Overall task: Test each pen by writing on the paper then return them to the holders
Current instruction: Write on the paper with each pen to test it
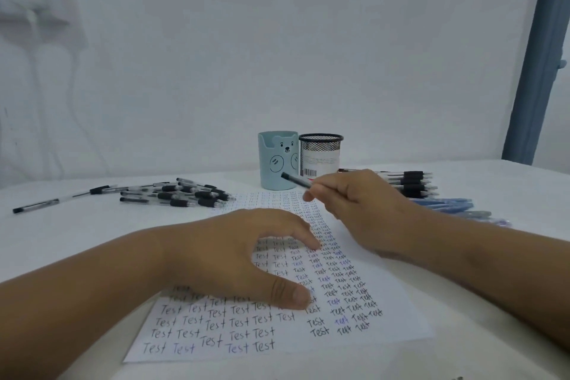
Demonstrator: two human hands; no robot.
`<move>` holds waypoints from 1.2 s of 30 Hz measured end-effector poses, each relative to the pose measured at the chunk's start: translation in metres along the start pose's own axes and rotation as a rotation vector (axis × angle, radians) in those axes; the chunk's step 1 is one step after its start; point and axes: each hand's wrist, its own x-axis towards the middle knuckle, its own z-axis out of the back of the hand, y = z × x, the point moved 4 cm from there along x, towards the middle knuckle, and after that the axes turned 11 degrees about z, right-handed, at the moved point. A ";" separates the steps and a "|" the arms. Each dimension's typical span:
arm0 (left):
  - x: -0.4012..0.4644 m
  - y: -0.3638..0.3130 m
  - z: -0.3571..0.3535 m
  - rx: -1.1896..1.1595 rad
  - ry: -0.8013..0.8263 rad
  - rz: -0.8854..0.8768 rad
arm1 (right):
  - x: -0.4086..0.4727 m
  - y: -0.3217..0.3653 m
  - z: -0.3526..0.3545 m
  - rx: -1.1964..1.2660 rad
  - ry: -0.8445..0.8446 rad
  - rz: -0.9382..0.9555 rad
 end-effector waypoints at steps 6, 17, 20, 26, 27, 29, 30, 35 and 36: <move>0.012 0.003 0.005 0.039 -0.031 0.022 | 0.001 -0.007 0.000 0.017 0.024 0.046; 0.012 0.018 0.018 0.010 -0.173 0.117 | 0.012 -0.098 0.070 -0.392 -0.142 -0.167; 0.012 0.018 0.017 0.014 -0.171 0.132 | 0.011 -0.109 0.070 -0.428 -0.157 -0.269; 0.012 0.020 0.020 -0.001 -0.197 0.109 | 0.009 -0.103 0.071 -0.524 -0.113 -0.393; 0.011 0.019 0.021 -0.007 -0.200 0.118 | 0.009 -0.101 0.070 -0.520 -0.100 -0.394; 0.010 0.018 0.023 -0.010 -0.214 0.155 | 0.008 -0.099 0.069 -0.507 -0.083 -0.384; 0.010 0.018 0.025 -0.006 -0.227 0.177 | 0.008 -0.097 0.069 -0.492 -0.094 -0.368; 0.005 0.038 0.051 -0.008 -0.382 0.223 | 0.015 -0.063 0.054 -0.416 -0.161 -0.174; 0.002 0.045 0.058 -0.010 -0.415 0.233 | 0.018 -0.051 0.047 -0.432 -0.143 -0.113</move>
